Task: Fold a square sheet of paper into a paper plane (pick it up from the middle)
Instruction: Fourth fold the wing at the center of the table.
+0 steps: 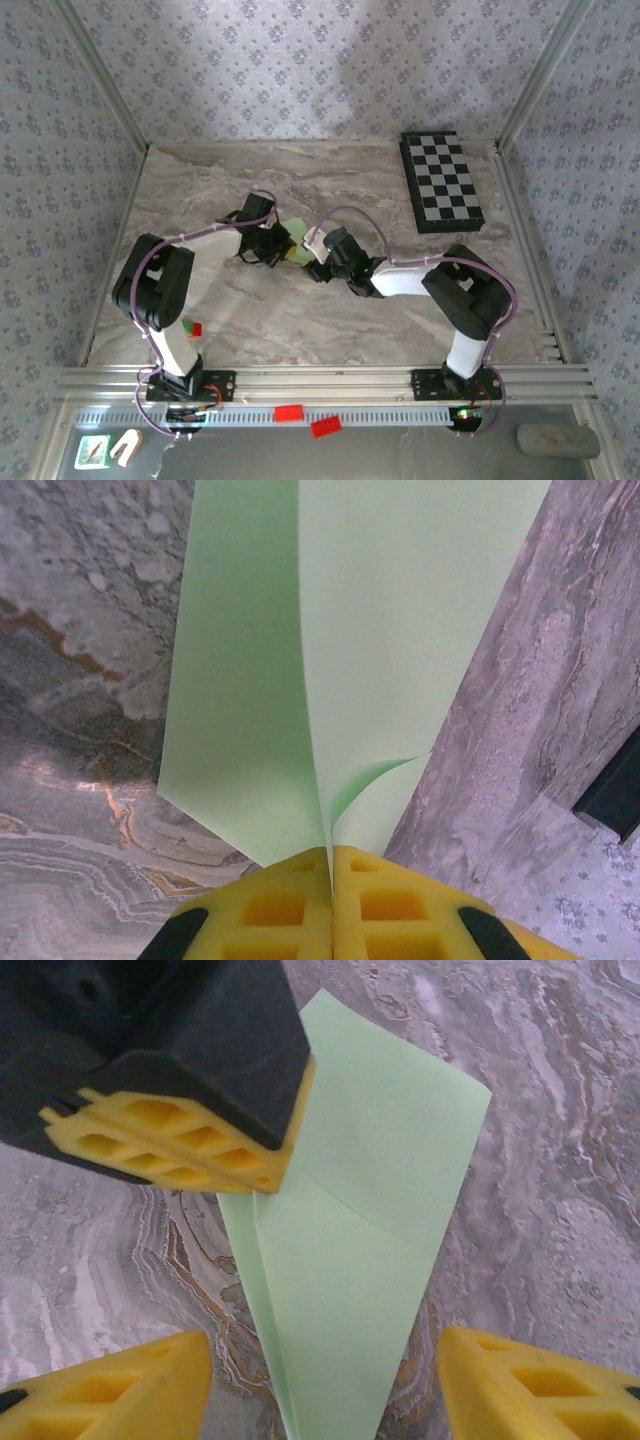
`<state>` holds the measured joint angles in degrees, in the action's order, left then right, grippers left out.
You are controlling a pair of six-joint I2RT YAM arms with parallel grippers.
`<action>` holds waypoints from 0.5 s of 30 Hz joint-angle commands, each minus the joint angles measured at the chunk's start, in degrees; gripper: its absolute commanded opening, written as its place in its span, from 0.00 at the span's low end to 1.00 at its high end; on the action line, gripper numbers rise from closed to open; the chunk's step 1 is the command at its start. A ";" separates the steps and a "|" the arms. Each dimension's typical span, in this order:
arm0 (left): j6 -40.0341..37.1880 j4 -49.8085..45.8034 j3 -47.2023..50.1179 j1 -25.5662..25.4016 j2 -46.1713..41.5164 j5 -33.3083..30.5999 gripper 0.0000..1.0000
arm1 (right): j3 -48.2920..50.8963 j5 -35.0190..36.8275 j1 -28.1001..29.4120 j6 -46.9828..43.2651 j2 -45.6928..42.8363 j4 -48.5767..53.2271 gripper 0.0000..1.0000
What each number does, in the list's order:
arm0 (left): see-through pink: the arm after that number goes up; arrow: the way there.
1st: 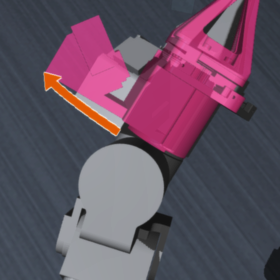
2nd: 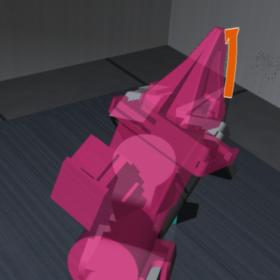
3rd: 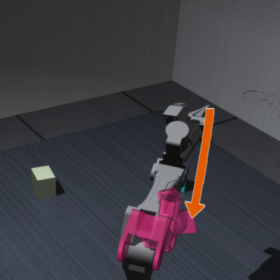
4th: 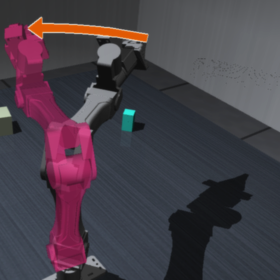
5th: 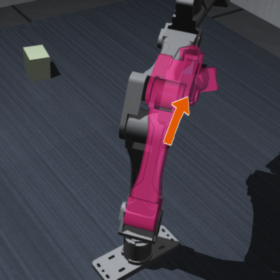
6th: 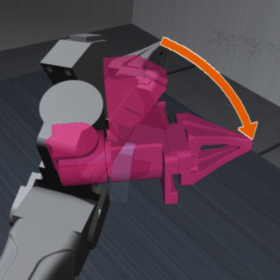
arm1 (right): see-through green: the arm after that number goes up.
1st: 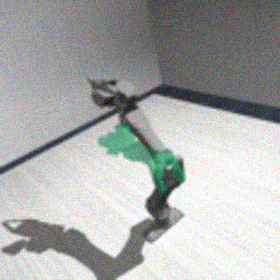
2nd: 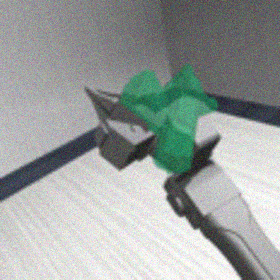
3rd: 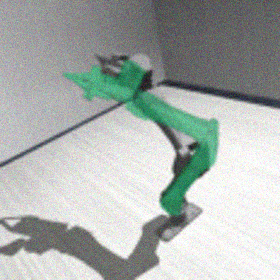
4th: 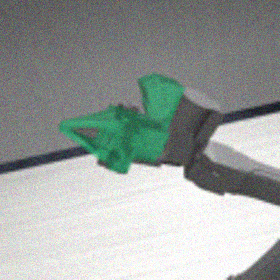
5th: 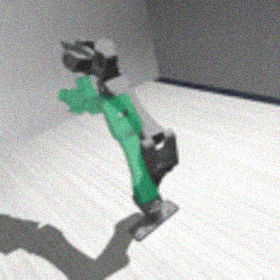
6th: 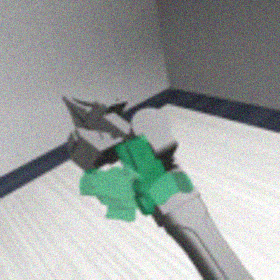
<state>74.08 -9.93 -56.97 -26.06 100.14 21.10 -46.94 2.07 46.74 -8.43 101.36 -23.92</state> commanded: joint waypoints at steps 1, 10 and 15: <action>1.78 -1.23 -0.70 -0.30 -2.35 -1.32 0.07 | 0.67 -4.35 -0.75 -4.37 1.90 -4.46 0.61; 1.91 -1.49 -0.86 -0.33 -2.41 -0.47 0.08 | -0.43 -7.83 -2.50 -6.70 5.22 -5.51 0.54; 1.94 -1.69 -0.95 -0.39 -2.75 -0.45 0.08 | -1.75 -6.77 -2.70 -7.70 7.23 -5.65 0.50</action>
<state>75.11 -10.39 -56.97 -26.06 99.72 20.95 -47.13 -4.36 44.27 -14.48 107.37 -28.16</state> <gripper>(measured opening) 0.077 0.506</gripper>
